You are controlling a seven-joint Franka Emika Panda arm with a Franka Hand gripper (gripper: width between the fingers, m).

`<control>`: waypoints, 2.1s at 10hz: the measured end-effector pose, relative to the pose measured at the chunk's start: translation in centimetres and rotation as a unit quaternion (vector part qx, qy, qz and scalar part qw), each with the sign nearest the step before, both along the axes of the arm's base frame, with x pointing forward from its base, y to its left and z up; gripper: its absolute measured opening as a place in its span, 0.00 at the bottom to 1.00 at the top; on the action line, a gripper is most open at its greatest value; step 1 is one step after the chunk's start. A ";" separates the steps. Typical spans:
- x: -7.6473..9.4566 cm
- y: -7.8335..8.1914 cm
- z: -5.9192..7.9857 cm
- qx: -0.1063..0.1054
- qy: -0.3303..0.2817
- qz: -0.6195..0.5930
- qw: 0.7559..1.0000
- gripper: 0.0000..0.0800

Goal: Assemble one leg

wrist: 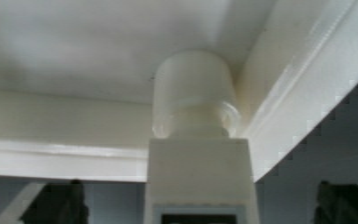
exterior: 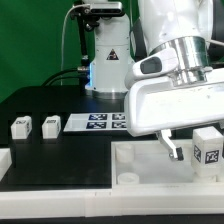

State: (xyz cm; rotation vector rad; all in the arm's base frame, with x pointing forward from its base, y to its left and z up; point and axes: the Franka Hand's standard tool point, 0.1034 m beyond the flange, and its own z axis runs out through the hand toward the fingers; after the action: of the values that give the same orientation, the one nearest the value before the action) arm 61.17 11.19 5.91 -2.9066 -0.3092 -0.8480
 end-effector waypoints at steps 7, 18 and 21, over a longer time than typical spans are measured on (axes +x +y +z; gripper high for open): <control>2.8 0.7 4.9 -0.012 0.227 0.027 0.973 0.81; 2.3 0.4 2.7 -0.013 0.349 0.038 0.936 0.48; 2.6 0.1 2.6 -0.004 0.343 0.009 0.939 0.38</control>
Offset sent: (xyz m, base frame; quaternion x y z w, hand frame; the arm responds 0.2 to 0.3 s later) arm 0.0394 -0.0092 0.0255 -0.0175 -0.0586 -0.0139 0.9980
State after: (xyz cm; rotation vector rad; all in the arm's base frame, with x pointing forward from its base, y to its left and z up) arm 63.75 11.31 8.50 -2.9638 -0.2633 0.2001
